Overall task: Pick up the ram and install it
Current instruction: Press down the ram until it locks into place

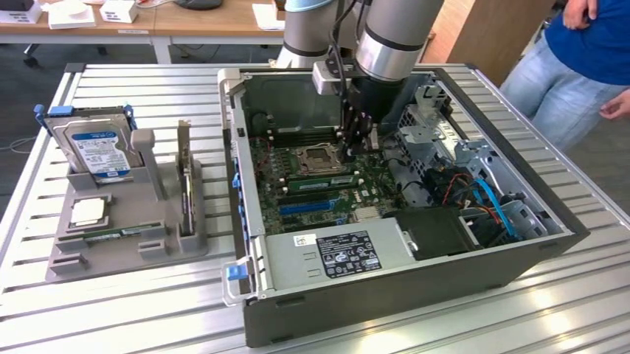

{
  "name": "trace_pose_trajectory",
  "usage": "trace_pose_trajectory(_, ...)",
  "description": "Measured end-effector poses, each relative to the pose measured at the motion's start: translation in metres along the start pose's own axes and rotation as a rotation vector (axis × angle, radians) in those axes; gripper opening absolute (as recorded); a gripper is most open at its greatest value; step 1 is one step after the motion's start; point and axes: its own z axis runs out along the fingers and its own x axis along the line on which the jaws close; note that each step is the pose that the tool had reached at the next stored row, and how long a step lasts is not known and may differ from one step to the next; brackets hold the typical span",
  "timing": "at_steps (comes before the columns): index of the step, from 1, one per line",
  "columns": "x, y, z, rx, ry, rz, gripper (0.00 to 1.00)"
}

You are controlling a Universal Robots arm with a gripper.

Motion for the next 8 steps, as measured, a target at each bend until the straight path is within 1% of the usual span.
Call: trace_pose_trajectory(8, -0.0001, -0.0078, -0.0004, -0.0001, 0.0, 0.0, 0.1)
